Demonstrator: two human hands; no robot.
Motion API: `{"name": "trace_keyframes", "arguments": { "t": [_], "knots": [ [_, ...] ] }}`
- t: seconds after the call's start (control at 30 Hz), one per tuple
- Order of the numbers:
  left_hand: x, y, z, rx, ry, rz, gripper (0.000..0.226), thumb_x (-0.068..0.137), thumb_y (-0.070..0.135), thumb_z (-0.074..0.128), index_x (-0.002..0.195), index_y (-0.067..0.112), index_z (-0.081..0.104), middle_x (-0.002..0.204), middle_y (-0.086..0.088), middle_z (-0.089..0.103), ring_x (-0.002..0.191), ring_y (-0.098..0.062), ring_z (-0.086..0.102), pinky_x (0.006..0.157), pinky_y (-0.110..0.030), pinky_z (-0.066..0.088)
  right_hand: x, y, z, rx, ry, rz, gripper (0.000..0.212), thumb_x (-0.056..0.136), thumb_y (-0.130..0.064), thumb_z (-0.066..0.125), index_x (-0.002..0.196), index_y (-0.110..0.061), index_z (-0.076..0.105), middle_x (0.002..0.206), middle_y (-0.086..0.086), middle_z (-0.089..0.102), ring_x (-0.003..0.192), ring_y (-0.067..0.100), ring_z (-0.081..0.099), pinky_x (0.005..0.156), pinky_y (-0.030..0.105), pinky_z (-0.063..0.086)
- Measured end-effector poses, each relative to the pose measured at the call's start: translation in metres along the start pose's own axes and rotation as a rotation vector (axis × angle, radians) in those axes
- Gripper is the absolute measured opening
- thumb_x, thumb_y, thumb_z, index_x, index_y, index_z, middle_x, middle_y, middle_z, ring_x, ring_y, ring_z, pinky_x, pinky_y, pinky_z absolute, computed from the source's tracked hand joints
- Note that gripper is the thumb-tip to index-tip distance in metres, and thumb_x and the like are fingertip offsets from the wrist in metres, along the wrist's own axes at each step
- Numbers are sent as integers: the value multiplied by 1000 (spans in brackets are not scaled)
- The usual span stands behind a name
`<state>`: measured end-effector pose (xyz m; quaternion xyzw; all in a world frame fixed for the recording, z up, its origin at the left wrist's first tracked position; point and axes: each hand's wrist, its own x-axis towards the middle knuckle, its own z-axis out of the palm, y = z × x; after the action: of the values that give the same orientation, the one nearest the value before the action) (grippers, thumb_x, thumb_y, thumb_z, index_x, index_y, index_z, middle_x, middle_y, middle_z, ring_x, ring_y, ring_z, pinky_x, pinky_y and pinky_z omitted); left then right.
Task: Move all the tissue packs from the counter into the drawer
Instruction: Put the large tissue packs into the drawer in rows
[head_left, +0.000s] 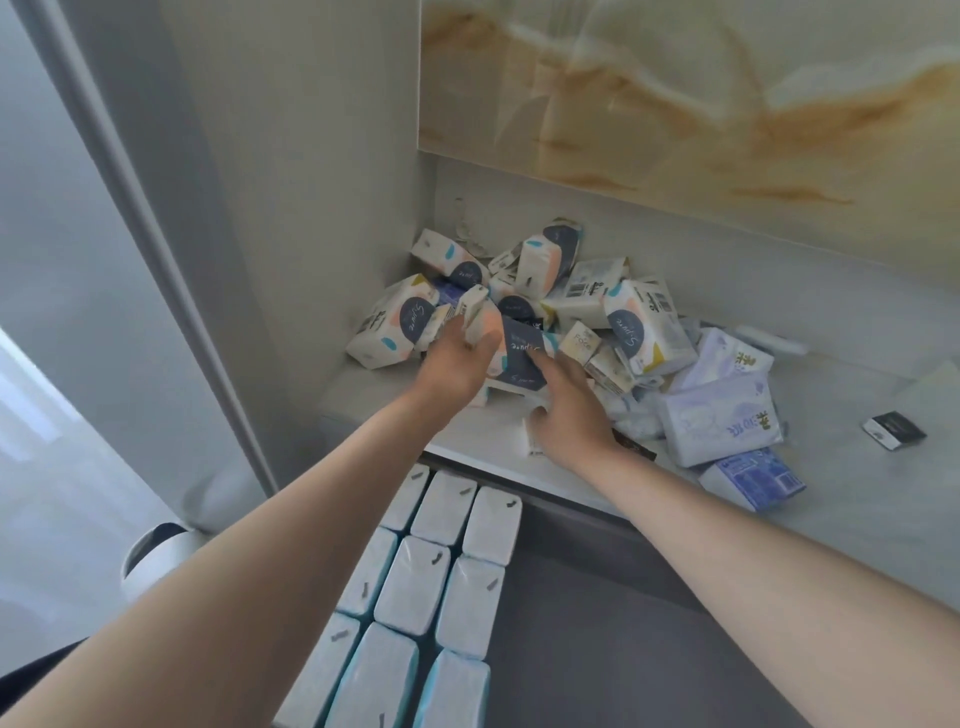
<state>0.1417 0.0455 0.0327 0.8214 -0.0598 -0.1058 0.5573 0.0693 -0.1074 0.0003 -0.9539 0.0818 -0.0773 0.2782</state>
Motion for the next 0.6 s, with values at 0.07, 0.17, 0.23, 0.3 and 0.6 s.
{"name": "trace_keyframes", "arguments": {
  "t": [0.07, 0.17, 0.23, 0.3, 0.6],
  "knots": [
    [3, -2, 2, -60, 56, -78, 69, 89, 47, 61, 146, 17, 38, 138, -5, 53, 122, -27, 53, 104, -41, 46, -4, 6, 3, 121, 42, -41, 69, 87, 5, 49, 149, -26, 42, 159, 2, 25, 145, 17, 30, 107, 10, 20],
    [-3, -5, 4, -206, 73, -195, 66, 87, 37, 69, 143, 18, 41, 129, -3, 55, 104, -21, 59, 87, -38, 56, -8, 5, -2, 204, 106, -135, 57, 86, 9, 49, 136, -18, 57, 149, 2, 38, 139, 12, 36, 101, -4, 15],
    [-9, -5, 0, -332, 65, -276, 63, 87, 31, 69, 142, 21, 39, 128, -6, 54, 105, -22, 60, 75, -33, 56, -12, 0, -10, 242, 161, -193, 49, 86, 10, 52, 126, -15, 65, 141, 3, 45, 134, 11, 42, 106, 2, 22],
    [-17, -3, -8, -406, 63, -304, 62, 86, 28, 68, 140, 24, 37, 127, -9, 55, 104, -24, 62, 69, -32, 54, -18, -5, -19, 290, 208, -233, 36, 87, 7, 56, 115, -13, 69, 133, 2, 49, 127, 5, 47, 110, 18, 36],
    [-93, 2, -26, -411, -260, -150, 54, 84, -1, 60, 130, 22, 43, 113, -11, 68, 95, -26, 67, 78, -37, 54, -72, -3, -58, 540, -81, 134, 71, 84, -36, 72, 142, -37, 32, 117, -5, 63, 90, 10, 68, 77, 31, 55]
  ]
}}
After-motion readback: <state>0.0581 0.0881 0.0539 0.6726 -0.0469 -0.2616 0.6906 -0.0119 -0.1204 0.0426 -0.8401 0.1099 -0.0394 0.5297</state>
